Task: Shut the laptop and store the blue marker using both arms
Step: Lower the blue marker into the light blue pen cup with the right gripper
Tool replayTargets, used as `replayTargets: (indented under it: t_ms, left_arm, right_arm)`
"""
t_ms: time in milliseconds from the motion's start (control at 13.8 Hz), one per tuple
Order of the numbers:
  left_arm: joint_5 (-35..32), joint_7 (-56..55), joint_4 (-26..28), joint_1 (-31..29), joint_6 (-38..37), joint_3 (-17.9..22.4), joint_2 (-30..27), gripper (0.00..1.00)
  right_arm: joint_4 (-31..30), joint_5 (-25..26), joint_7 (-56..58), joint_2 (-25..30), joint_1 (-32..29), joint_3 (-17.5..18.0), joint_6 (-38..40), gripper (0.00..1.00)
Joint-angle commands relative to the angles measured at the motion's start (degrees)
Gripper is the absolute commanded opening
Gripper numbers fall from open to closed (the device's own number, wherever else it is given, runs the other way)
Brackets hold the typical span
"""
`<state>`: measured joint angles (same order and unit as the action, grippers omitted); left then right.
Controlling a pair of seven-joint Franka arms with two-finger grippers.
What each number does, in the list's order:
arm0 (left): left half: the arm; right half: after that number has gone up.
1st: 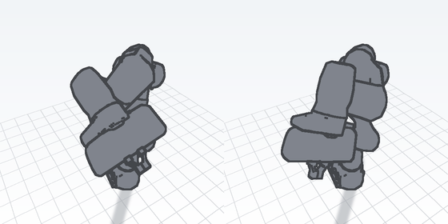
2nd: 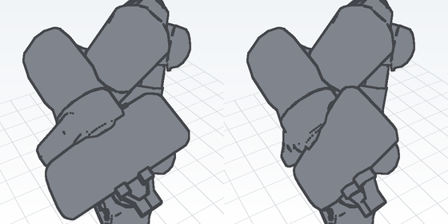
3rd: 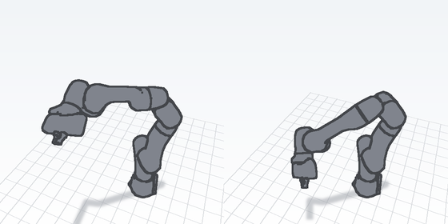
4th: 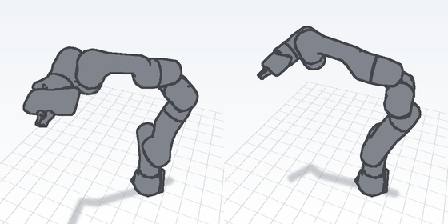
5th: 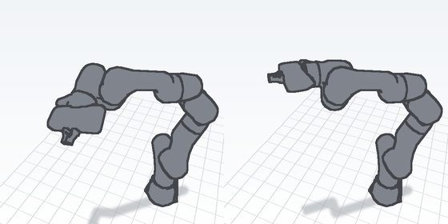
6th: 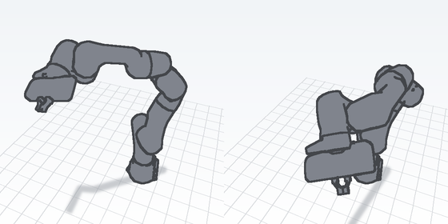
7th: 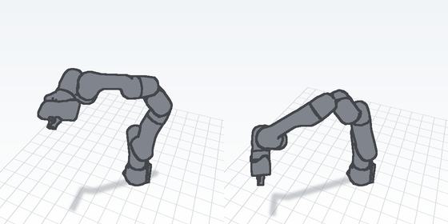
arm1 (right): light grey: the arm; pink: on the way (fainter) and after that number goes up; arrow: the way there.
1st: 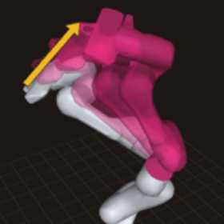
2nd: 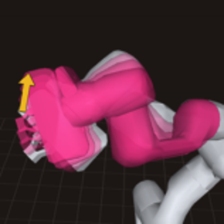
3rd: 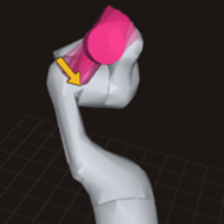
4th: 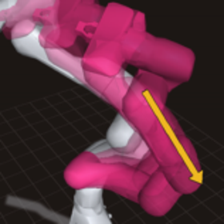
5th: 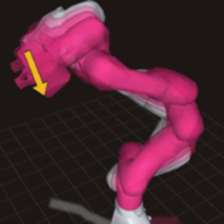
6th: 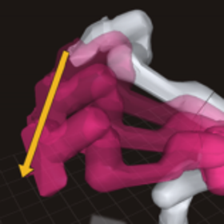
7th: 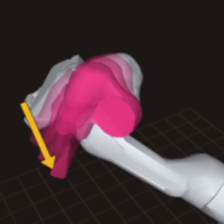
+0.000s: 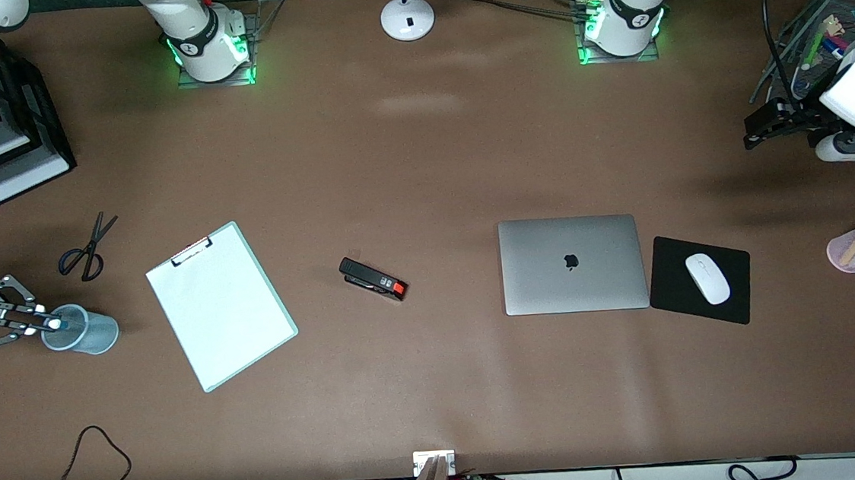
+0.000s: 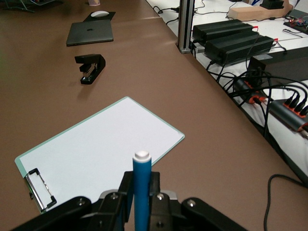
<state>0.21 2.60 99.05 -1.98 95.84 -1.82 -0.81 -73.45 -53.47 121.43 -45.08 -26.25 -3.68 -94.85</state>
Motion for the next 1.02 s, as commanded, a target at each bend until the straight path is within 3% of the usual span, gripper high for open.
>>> replayTargets:
  t_ms: [0, 581, 944]
  left_arm:
    - [0.31, 0.74, -0.52, 1.98, 0.22, 2.69, -0.42, 1.0]
    - [0.58, 0.74, -0.61, 1.72, -0.39, 2.17, -0.51, 1.0]
    - [0.58, 0.74, -0.7, 1.63, -0.74, 2.08, -0.33, 1.0]
  right_arm:
    - [2.17, -1.11, 1.35, -1.67, -1.52, 0.78, 1.43, 0.03]
    - [2.34, -1.11, 2.41, -4.66, -2.4, 0.7, -1.73, 0.03]
    - [5.59, -1.29, 1.79, -7.56, -2.66, 0.78, -3.76, 0.03]
